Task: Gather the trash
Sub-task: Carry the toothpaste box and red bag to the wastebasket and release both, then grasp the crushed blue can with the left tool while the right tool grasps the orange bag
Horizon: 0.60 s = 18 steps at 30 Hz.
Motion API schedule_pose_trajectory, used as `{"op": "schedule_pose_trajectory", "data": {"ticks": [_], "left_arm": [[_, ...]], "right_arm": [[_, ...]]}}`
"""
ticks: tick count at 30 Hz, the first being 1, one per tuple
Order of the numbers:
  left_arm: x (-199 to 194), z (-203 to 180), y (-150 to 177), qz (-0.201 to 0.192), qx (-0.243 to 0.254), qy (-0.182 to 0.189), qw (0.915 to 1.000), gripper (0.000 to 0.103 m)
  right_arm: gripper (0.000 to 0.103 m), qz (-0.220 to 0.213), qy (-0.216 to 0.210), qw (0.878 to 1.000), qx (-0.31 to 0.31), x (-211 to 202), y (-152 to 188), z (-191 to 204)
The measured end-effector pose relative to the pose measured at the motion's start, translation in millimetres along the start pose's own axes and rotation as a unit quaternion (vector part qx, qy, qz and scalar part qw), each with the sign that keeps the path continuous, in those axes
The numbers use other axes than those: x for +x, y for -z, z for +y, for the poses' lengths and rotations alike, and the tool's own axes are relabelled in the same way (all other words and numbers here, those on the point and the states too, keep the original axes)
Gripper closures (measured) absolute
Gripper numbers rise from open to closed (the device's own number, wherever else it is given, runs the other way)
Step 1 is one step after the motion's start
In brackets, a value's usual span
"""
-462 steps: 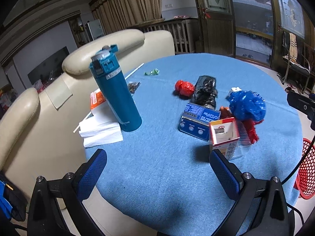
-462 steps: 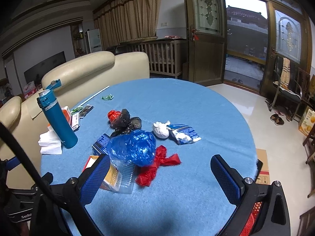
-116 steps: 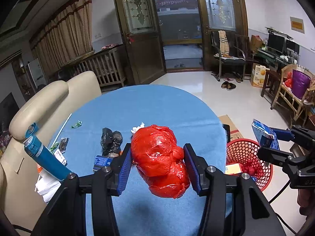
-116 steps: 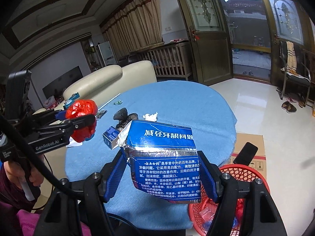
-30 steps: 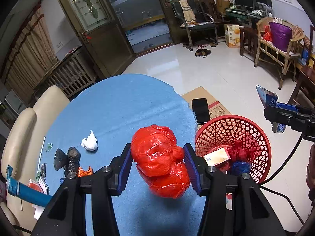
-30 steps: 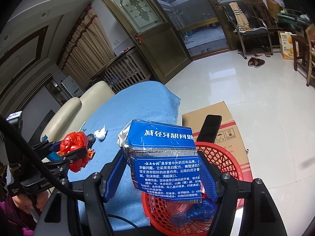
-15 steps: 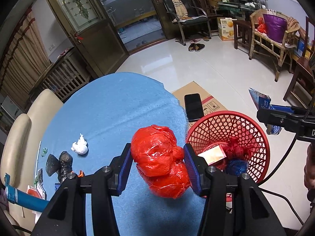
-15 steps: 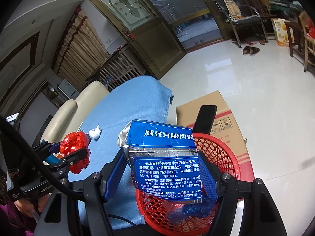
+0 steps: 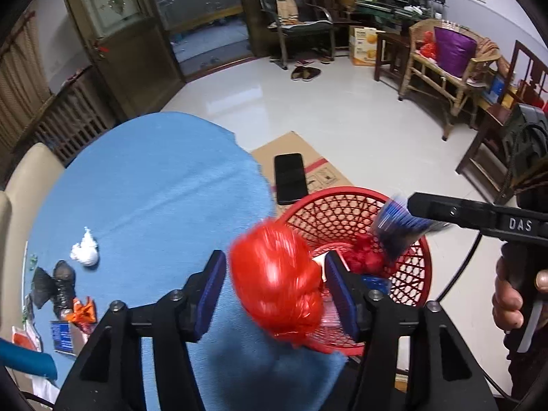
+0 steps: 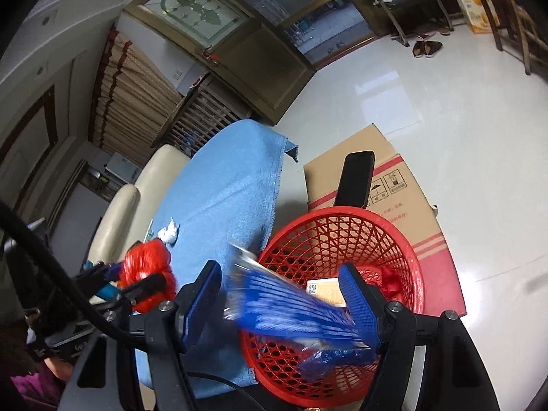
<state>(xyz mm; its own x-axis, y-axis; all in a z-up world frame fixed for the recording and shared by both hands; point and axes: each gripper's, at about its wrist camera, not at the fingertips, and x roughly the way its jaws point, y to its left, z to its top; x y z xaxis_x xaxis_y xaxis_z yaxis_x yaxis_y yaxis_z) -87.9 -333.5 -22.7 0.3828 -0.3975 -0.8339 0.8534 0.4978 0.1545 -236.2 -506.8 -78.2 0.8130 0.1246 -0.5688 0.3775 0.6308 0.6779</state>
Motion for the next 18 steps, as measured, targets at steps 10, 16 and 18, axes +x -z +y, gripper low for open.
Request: {"op": "schedule_pose_trajectory", "data": {"ticks": [10, 16, 18], "left_arm": [[-1.8, 14.3, 20.9, 0.009, -0.014, -0.009, 0.9998, 0.035], [-6.0, 40.3, 44.2, 0.019, -0.048, -0.028, 0.9983, 0.035], [-8.5, 49.2, 51.0, 0.017, -0.058, -0.034, 0.9976, 0.035]], "right_arm": [[0.028, -0.008, 0.002, 1.000, 0.010, -3.6, -0.9, -3.7], [0.028, 0.008, 0.000, 1.000, -0.002, 8.7, 4.8, 7.7], [0.028, 0.017, 0.001, 1.000, -0.009, 13.9, 6.5, 14.5]]}}
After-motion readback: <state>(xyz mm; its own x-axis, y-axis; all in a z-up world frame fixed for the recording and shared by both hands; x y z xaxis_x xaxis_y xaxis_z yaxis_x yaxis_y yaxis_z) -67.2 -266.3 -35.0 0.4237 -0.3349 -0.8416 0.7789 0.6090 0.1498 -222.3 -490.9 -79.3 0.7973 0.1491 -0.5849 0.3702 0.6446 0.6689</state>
